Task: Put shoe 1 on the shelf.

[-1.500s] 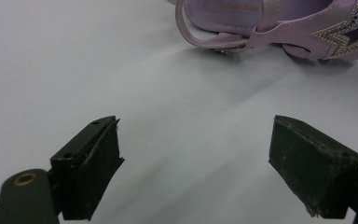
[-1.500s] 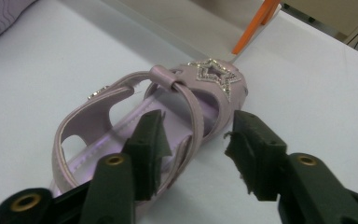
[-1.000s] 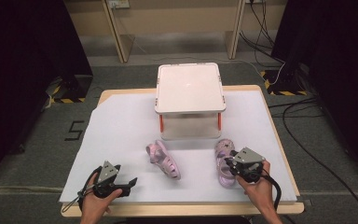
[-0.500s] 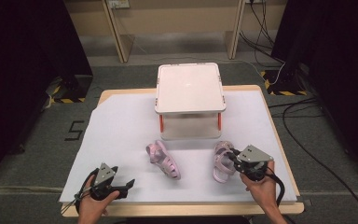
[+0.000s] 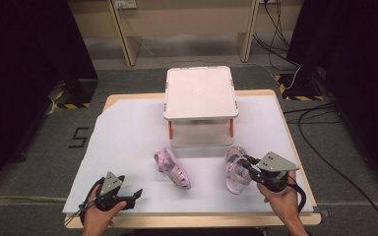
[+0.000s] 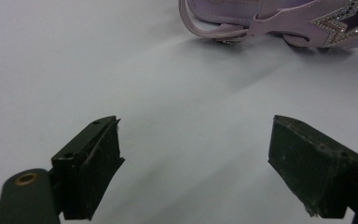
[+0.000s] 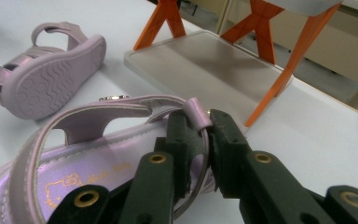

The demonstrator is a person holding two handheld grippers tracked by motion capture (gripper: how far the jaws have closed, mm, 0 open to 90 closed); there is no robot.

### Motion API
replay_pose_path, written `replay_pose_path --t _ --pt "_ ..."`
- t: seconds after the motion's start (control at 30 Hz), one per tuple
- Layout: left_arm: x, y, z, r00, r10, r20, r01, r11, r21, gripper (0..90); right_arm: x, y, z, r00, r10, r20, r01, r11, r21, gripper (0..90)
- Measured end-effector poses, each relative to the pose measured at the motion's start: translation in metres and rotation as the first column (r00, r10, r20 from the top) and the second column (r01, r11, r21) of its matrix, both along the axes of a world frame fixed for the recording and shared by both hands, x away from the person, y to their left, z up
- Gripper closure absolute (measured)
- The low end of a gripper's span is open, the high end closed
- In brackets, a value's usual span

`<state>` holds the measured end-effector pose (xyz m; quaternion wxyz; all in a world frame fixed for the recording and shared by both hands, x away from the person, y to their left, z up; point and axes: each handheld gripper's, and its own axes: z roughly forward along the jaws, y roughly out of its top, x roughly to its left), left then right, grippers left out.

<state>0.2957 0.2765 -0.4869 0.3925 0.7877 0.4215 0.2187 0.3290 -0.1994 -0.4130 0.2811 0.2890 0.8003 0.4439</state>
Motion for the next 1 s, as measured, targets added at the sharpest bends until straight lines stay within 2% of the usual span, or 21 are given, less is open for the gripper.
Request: replay_pose_path --t 0.3,0.5,0.8,1.0 --pt "0.0 0.001 0.0 1.0 0.002 -0.002 -0.002 1.0 0.003 16.2 -0.003 0.001 0.009 0.9993 0.036 -0.006 -0.035 0.998 0.052 79.0" --pt "0.0 0.001 0.0 1.0 0.004 -0.001 -0.004 1.0 0.003 16.3 -0.006 0.003 0.017 0.9978 0.066 -0.004 -0.066 0.996 0.059 79.0" --pt "0.0 0.001 -0.001 1.0 0.007 -0.001 -0.007 1.0 0.001 16.4 -0.002 0.012 0.042 0.9917 0.125 0.031 -0.127 0.99 0.069 79.0" --pt "0.0 0.001 -0.001 1.0 0.006 -0.001 -0.006 1.0 0.001 16.4 0.001 0.022 0.06 0.9837 0.174 0.047 -0.177 0.979 0.099 79.0"
